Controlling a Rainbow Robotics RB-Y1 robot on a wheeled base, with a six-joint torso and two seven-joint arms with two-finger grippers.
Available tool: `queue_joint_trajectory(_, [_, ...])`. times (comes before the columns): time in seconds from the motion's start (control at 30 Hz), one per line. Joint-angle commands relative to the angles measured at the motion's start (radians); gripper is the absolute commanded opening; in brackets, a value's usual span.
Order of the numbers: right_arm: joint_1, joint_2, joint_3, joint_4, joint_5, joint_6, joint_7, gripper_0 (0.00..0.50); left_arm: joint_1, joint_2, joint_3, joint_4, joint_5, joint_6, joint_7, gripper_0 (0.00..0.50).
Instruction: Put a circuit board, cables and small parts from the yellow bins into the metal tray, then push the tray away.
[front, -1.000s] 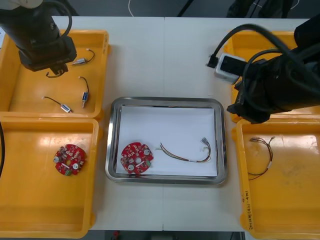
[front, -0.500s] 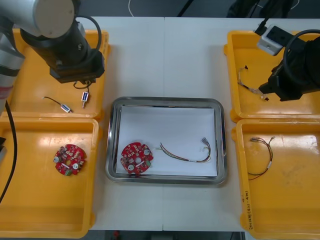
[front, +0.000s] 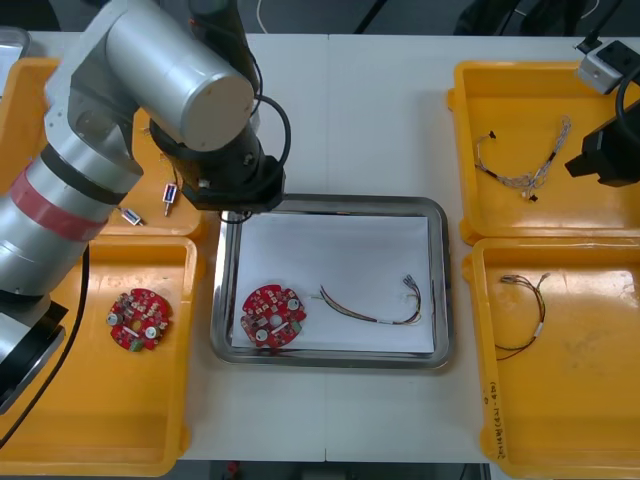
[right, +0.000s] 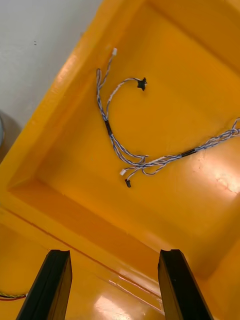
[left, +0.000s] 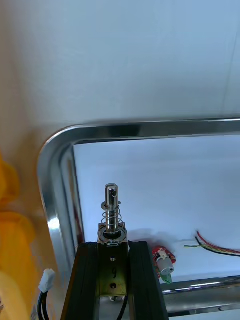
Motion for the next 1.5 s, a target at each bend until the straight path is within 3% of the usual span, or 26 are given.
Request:
queue_joint_trajectory(0.03, [-0.105,-0.023,-0.027,0.084,0.016,0.003,-0.14,0.5,0.045,-0.015,-0.082,-0.038,-0.03,-0.061,0.042,0.0])
queue_joint_trajectory(0.37, [-0.243,-0.022,-0.025,0.316,0.053,0.003,-0.347,0.5,0.08,-0.015,-0.162,-0.019,-0.069,-0.143,0.06,0.001])
queue_joint_trajectory(0.7, [-0.275,-0.022,0.021,0.389,0.105,0.003,-0.543,0.5,0.081,-0.015,-0.198,0.062,-0.087,-0.205,0.06,0.001])
queue_joint_trajectory(1.07, [-0.41,0.005,0.027,0.597,0.179,0.003,-0.604,0.5,0.101,-0.012,-0.201,0.064,-0.098,-0.219,0.063,0.007])
queue_joint_trajectory(1.1, [-0.418,0.011,0.027,0.61,0.197,0.003,-0.604,0.5,0.101,-0.012,-0.201,0.064,-0.096,-0.217,0.065,0.037])
queue_joint_trajectory(1.13, [-0.43,0.018,0.027,0.632,0.228,0.003,-0.604,0.5,0.101,-0.012,-0.201,0.064,-0.096,-0.219,0.068,0.174])
queue_joint_trajectory(1.17, [-0.435,0.021,0.027,0.641,0.24,0.003,-0.604,0.5,0.101,-0.012,-0.201,0.064,-0.095,-0.217,0.069,0.259])
queue_joint_trajectory(1.2, [-0.449,0.028,0.027,0.67,0.271,0.003,-0.606,0.5,0.101,-0.012,-0.201,0.064,-0.095,-0.219,0.073,0.41])
queue_joint_trajectory(1.23, [-0.456,0.032,0.027,0.692,0.288,0.003,-0.606,0.5,0.101,-0.012,-0.201,0.064,-0.095,-0.217,0.074,0.475])
queue_joint_trajectory(1.27, [-0.465,0.035,0.027,0.712,0.306,0.003,-0.608,0.5,0.101,-0.012,-0.201,0.064,-0.095,-0.22,0.076,0.5])
queue_joint_trajectory(1.5, [-0.505,0.054,-0.007,0.811,0.366,-0.024,-0.64,0.5,0.1,-0.01,-0.178,0.039,-0.095,-0.212,0.096,0.5])
